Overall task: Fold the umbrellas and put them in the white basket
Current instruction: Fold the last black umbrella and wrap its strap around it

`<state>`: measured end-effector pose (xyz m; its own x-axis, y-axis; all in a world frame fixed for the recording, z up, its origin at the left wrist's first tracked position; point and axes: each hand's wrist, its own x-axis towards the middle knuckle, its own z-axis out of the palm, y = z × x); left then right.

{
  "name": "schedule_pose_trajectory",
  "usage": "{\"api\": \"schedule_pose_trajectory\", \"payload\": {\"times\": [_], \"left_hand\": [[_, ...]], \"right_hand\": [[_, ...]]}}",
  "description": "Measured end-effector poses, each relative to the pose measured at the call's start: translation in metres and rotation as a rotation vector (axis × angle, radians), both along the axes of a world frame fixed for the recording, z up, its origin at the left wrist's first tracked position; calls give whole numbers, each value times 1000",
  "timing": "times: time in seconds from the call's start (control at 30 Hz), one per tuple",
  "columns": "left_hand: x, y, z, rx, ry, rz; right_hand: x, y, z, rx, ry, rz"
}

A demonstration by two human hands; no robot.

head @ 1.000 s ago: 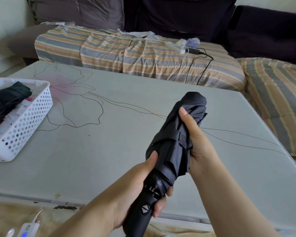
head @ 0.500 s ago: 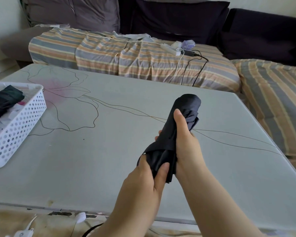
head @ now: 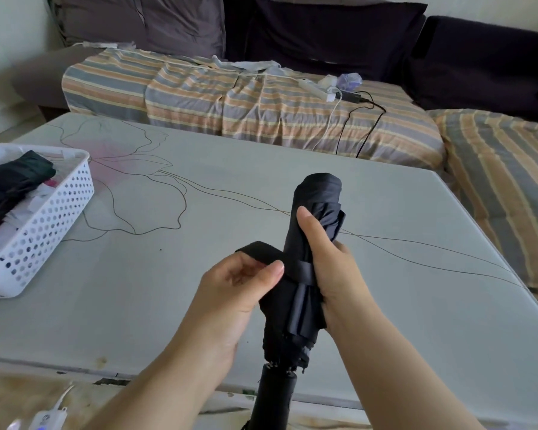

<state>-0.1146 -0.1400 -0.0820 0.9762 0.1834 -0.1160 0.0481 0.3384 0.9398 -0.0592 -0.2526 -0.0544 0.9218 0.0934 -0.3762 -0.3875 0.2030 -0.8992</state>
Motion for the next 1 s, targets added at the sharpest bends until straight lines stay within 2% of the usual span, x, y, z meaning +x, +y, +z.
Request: {"api": "schedule_pose_trajectory", "payload": {"times": [0.1,0.2,0.37,0.5,0.7,0.77,0.87,1.0], "left_hand": [[0,3,4,66,-4,56],[-2,4,5,163,50,253],[-2,5,5,91,171,411],[1,2,2,-50,308,305],[5,10,-1,-108,481,46],[3,11,-3,-34,443,75],[-1,9,2,199,304,178],[-6,9,13,314,183,109]], "right_hand": [[-2,3,-4,-36,0,20],[-2,5,-2,8,-9,6],[-6,15,1,112,2,17],[-11,22,1,187,69,-24],[-13,22,-4,217,84,-38],[-14,22,-5,198,91,-31],[-16,25,-9,163,78,-10],[-16,26,-10,149,65,-13]]}}
